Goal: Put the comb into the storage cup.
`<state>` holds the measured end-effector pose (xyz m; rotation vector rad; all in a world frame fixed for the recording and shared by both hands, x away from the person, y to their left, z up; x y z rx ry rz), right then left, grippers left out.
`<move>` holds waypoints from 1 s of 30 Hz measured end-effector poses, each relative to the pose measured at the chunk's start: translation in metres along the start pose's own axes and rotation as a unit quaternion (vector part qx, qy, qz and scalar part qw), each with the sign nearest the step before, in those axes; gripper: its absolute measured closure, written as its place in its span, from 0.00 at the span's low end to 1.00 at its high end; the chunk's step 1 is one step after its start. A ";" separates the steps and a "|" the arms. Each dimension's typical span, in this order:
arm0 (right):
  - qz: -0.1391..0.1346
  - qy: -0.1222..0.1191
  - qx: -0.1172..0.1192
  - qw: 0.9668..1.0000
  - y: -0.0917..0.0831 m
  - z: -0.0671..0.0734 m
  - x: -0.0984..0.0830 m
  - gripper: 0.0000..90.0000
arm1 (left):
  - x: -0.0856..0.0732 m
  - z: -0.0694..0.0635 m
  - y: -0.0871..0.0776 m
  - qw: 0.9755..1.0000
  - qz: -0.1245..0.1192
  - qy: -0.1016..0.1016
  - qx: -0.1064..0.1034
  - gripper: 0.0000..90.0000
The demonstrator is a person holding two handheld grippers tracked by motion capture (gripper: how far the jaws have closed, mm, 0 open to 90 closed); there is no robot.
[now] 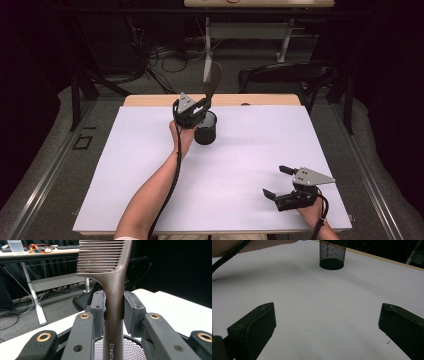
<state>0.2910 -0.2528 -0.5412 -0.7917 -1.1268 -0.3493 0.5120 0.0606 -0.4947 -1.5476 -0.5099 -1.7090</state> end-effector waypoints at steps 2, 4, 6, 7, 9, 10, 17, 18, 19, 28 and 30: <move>0.000 0.000 0.000 1.000 0.000 0.000 0.000 0.01 | -0.002 -0.001 0.000 1.000 0.000 -0.002 0.001 0.80; -0.001 0.001 0.000 1.000 0.000 0.000 0.000 0.01 | -0.003 -0.001 0.000 1.000 0.002 0.000 -0.001 0.80; 0.000 0.001 0.000 1.000 0.000 0.000 0.000 0.01 | -0.005 -0.001 0.000 1.000 0.001 -0.001 -0.001 0.80; 0.000 0.001 0.000 1.000 0.000 0.000 0.000 0.01 | -0.005 -0.001 0.000 1.000 0.000 -0.003 -0.002 0.80; 0.000 0.001 0.000 1.000 0.000 0.000 0.000 0.01 | -0.006 -0.001 0.000 1.000 0.004 -0.002 -0.002 0.80; -0.001 0.001 0.000 1.000 0.000 0.000 0.000 0.01 | -0.006 -0.001 0.000 1.000 0.004 -0.002 -0.002 0.80; -0.001 0.001 -0.001 1.000 0.000 0.000 0.000 0.01 | -0.009 -0.002 0.001 1.000 0.012 0.002 -0.002 0.80; 0.000 0.001 -0.001 1.000 -0.001 0.000 0.000 0.01 | -0.010 -0.002 0.001 1.000 0.014 0.004 -0.003 0.80; 0.000 0.001 -0.001 1.000 -0.001 0.000 0.000 0.01 | -0.011 -0.003 0.001 1.000 0.016 0.005 -0.003 0.80; -0.001 0.000 -0.001 1.000 -0.001 -0.001 0.000 0.01 | -0.015 -0.004 0.001 1.000 0.020 0.007 -0.005 0.80; -0.001 0.000 -0.001 1.000 -0.001 -0.001 0.000 0.01 | -0.015 -0.004 0.001 1.000 0.020 0.005 -0.003 0.80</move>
Point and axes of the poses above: each handheld gripper's, and its own axes: y roughly forward along the jaws, x roughly out of its top, z roughly to its left, the point moved 3 cm from there along y, roughly forward along the jaws, and after that the axes turned 12 degrees about y, right-handed, at the moved point
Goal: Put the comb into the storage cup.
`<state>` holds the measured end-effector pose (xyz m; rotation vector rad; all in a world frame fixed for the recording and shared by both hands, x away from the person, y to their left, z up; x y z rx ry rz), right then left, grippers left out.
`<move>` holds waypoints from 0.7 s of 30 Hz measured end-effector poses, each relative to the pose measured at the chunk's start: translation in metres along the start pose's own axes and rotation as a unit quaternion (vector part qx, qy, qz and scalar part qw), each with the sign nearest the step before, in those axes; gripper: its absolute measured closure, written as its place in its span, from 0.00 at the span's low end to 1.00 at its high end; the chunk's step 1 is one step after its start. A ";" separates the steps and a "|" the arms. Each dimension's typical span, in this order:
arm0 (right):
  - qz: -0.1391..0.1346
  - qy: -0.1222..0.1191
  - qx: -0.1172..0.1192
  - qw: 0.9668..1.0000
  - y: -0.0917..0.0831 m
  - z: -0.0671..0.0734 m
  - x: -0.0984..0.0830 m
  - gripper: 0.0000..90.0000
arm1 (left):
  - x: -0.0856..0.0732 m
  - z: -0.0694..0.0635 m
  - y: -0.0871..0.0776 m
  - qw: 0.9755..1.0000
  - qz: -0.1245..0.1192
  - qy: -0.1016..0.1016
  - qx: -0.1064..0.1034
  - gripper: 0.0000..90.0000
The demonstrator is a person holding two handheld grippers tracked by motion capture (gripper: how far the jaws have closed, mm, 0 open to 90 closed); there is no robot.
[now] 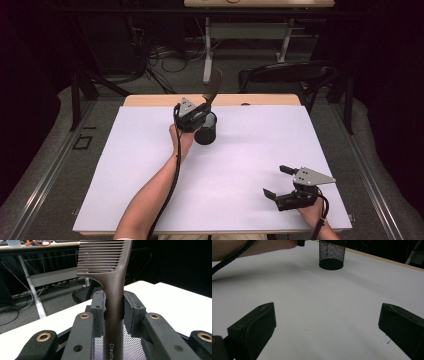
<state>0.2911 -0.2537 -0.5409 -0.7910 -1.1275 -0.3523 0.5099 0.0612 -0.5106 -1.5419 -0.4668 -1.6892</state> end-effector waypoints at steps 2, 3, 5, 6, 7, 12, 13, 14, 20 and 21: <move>0.000 0.000 0.000 1.000 0.000 0.000 0.000 0.01 | -0.001 0.000 0.000 1.000 0.002 0.003 -0.003 0.80; 0.001 0.001 0.000 1.000 0.000 0.000 0.000 0.01 | -0.002 -0.001 0.000 1.000 0.003 0.003 -0.002 0.80; 0.001 0.001 0.000 1.000 0.000 0.000 0.000 0.01 | -0.003 -0.001 0.000 1.000 0.003 0.004 -0.004 0.80; 0.000 0.000 0.000 1.000 0.000 0.000 0.000 0.01 | -0.003 -0.001 0.000 1.000 0.003 0.003 -0.004 0.80; 0.001 0.000 0.000 1.000 0.000 0.000 0.000 0.01 | -0.004 -0.002 0.001 1.000 0.004 0.004 -0.005 0.80; 0.001 0.002 0.000 1.000 0.000 0.000 0.000 0.01 | -0.006 -0.003 0.001 1.000 0.008 0.005 -0.006 0.80; 0.001 0.001 0.000 1.000 0.000 0.000 0.000 0.01 | -0.006 -0.003 0.001 1.000 0.009 0.005 -0.005 0.80; 0.001 0.001 0.000 1.000 0.000 0.000 0.000 0.01 | -0.007 -0.003 0.001 1.000 0.009 0.004 -0.004 0.80; 0.002 0.000 0.000 1.000 0.000 0.000 0.000 0.01 | -0.008 -0.003 0.000 1.000 0.011 0.005 -0.008 0.80; 0.002 0.001 0.000 1.000 0.000 0.000 0.000 0.01 | -0.008 -0.003 0.000 1.000 0.012 0.006 -0.009 0.80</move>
Point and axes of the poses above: each handheld gripper's, and its own axes: y roughly forward along the jaws, x roughly out of its top, z roughly to its left, the point moved 3 cm from there along y, roughly forward along the jaws, and after that the axes turned 12 degrees about y, right-handed, at the moved point
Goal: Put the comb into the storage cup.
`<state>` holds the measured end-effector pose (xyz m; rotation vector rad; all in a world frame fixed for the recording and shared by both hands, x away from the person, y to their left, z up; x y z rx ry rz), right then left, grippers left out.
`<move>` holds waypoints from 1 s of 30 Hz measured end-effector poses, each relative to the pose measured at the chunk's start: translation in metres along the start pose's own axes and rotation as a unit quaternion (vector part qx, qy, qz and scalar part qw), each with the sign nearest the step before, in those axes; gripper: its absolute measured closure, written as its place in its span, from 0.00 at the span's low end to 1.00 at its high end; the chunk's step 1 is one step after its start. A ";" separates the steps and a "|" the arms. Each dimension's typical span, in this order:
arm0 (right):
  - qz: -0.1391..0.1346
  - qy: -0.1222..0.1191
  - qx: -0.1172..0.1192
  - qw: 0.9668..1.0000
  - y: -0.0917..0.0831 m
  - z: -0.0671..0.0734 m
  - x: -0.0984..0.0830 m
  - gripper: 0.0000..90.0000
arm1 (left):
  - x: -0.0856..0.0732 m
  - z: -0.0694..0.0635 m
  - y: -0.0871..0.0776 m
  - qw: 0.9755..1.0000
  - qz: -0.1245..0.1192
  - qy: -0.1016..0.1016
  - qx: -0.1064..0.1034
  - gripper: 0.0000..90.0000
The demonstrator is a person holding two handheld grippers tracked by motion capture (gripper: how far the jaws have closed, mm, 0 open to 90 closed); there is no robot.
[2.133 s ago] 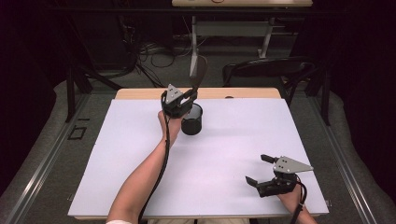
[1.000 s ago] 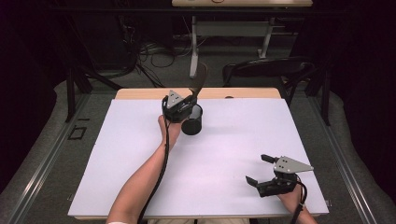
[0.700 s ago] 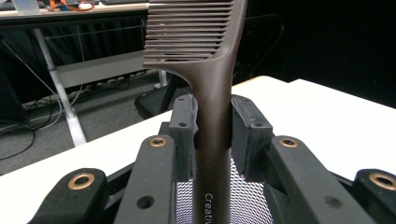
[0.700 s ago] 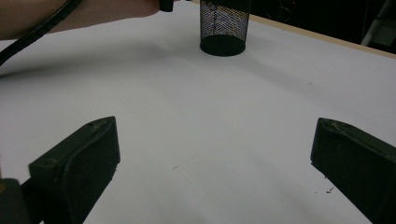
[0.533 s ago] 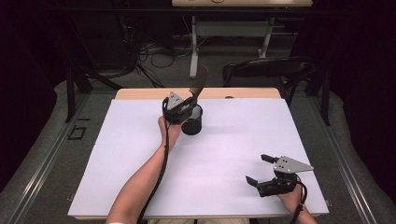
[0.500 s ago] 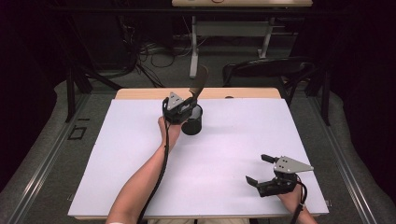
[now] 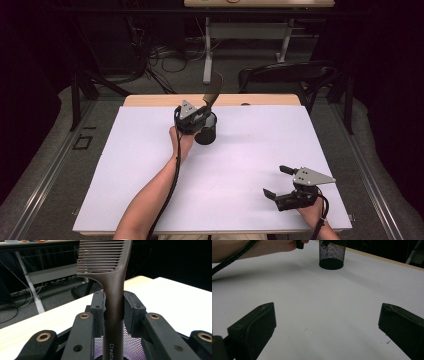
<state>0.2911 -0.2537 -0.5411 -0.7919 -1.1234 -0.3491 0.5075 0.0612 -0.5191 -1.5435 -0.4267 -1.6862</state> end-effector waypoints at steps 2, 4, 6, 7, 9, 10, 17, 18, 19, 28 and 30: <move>0.000 -0.001 0.000 1.000 0.000 0.000 0.000 0.01 | 0.000 -0.001 0.000 1.000 0.000 0.001 0.002 0.80; 0.000 0.000 0.000 1.000 0.000 0.000 0.000 0.01 | -0.001 -0.002 0.000 1.000 0.002 0.004 0.000 0.80; 0.000 0.000 0.000 1.000 0.000 0.000 0.000 0.01 | -0.002 -0.002 0.000 1.000 0.003 0.005 0.001 0.80; 0.000 0.001 0.000 1.000 0.000 0.000 0.000 0.01 | -0.002 -0.003 0.000 1.000 0.004 0.006 0.002 0.80; 0.000 0.000 0.000 1.000 0.000 0.000 0.000 0.01 | -0.003 -0.003 0.001 1.000 0.005 0.007 0.002 0.80; -0.001 0.000 0.000 1.000 0.000 0.000 0.000 0.01 | -0.003 -0.003 0.001 1.000 0.007 0.008 0.003 0.80; 0.000 0.000 0.000 1.000 0.000 0.000 0.000 0.01 | -0.005 -0.005 0.000 1.000 0.011 0.015 0.002 0.80; 0.000 0.000 0.000 1.000 0.000 0.000 0.000 0.01 | -0.005 -0.005 0.000 1.000 0.012 0.015 0.001 0.80; 0.000 0.000 0.000 1.000 0.000 0.000 0.000 0.01 | -0.005 -0.005 0.000 1.000 0.012 0.015 0.002 0.80; 0.000 -0.001 0.000 1.000 0.000 0.000 0.000 0.01 | -0.007 -0.007 0.001 1.000 0.015 0.016 0.002 0.80; 0.000 -0.001 0.001 1.000 0.000 0.000 0.000 0.01 | -0.008 -0.007 0.001 1.000 0.018 0.017 0.002 0.80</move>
Point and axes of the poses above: each handheld gripper's, and its own axes: y roughly forward along the jaws, x roughly out of its top, z roughly to its left, the point moved 3 cm from there along y, roughly forward along the jaws, and after that the axes turned 12 degrees about y, right-handed, at the moved point
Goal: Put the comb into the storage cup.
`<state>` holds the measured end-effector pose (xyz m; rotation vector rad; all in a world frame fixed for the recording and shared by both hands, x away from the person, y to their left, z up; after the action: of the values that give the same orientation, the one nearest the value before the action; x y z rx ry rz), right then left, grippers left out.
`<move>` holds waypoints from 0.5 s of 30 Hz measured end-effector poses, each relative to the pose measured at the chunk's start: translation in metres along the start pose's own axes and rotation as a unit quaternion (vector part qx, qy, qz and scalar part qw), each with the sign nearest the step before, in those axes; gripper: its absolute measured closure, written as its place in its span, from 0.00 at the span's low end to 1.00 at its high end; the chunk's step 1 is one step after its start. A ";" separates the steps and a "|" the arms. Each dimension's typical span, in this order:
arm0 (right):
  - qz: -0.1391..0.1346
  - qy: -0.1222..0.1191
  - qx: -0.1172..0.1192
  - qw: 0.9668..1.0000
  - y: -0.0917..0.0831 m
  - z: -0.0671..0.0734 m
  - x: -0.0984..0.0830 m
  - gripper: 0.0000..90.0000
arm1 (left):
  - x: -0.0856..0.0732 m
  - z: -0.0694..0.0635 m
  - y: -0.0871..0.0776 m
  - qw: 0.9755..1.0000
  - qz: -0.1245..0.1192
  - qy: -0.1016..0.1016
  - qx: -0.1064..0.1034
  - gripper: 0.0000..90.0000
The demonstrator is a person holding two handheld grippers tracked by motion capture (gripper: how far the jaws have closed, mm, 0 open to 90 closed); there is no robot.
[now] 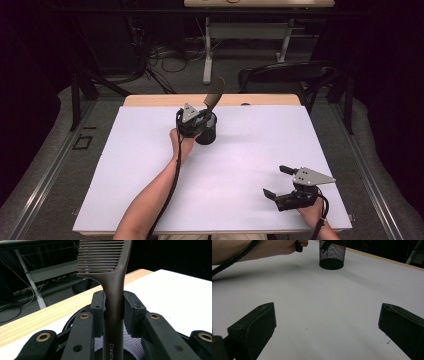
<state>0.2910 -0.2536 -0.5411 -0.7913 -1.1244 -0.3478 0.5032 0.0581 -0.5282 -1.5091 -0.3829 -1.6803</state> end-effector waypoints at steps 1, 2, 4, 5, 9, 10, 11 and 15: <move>0.000 0.001 0.000 1.000 0.000 0.000 0.000 0.01 | 0.000 -0.001 0.000 1.000 0.001 0.003 0.003 0.80; 0.000 0.001 0.000 1.000 0.000 0.000 0.000 0.01 | -0.001 -0.001 0.000 1.000 0.001 0.006 0.002 0.79; 0.000 0.000 0.000 1.000 0.000 0.000 0.000 0.01 | 0.000 -0.003 -0.001 1.000 -0.002 0.007 0.002 0.73; 0.000 0.000 0.000 1.000 0.000 0.000 0.000 0.01 | 0.001 -0.003 -0.002 1.000 -0.004 0.006 0.002 0.69; 0.000 0.000 0.000 1.000 0.000 0.000 0.000 0.01 | 0.004 -0.005 -0.006 1.000 -0.007 0.006 -0.007 0.52; 0.000 -0.001 0.000 1.000 0.000 0.000 0.000 0.01 | 0.005 -0.005 -0.007 1.000 -0.006 0.005 -0.008 0.48; -0.001 -0.001 0.000 1.000 0.000 0.000 0.000 0.01 | 0.005 -0.005 -0.008 1.000 -0.007 0.004 -0.012 0.45; -0.001 0.000 -0.001 1.000 0.000 0.000 0.000 0.01 | 0.008 -0.006 -0.015 0.999 0.002 0.002 -0.032 0.36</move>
<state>0.2909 -0.2540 -0.5409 -0.7921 -1.1257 -0.3508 0.4887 0.0599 -0.5181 -1.5515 -0.3262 -1.7074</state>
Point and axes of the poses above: each handheld gripper's, and its own axes: y roughly forward along the jaws, x roughly out of its top, z roughly to its left, the point moved 3 cm from there along y, roughly forward along the jaws, and after that the axes turned 12 degrees about y, right-handed, at the moved point
